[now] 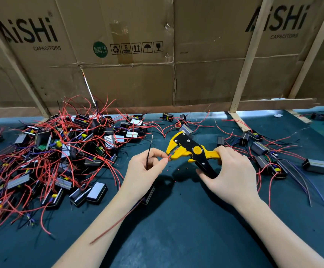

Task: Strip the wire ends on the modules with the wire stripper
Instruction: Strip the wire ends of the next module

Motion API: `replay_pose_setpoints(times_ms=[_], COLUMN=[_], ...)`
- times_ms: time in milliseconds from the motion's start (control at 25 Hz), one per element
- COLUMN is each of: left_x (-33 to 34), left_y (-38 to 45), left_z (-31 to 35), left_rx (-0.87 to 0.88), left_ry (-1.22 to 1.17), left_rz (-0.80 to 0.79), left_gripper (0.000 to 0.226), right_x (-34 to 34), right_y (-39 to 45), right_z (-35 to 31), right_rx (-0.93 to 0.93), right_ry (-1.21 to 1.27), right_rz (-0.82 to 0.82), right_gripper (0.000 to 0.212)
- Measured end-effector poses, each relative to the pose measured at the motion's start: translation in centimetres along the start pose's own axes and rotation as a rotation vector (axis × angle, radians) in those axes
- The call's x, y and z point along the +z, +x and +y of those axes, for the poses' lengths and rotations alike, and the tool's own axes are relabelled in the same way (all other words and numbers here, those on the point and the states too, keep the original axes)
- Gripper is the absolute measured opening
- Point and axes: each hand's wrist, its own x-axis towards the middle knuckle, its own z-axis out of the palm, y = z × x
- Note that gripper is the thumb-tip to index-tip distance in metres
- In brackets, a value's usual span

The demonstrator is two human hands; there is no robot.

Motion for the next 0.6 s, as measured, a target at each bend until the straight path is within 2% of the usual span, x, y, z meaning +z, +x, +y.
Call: replay_pose_setpoints(times_ms=[280, 480, 600], left_x=[-0.2, -0.12, -0.18], left_y=[0.01, 0.07, 0.0], left_z=[-0.15, -0.08, -0.2], left_rx=[-0.006, 0.01, 0.003], left_ry=[0.027, -0.05, -0.01], left_rz=[0.013, -0.009, -0.012], left_gripper=[0.006, 0.007, 0.017], right_x=[0.14, 0.39, 0.5], right_y=[-0.13, -0.07, -0.26], right_z=[-0.2, 0.07, -0.02], right_rx=[-0.028, -0.041, -0.053], right_ry=[-0.041, -0.129, -0.126], right_rz=[0.045, 0.021, 0.005], right_gripper=[0.05, 0.052, 0.053])
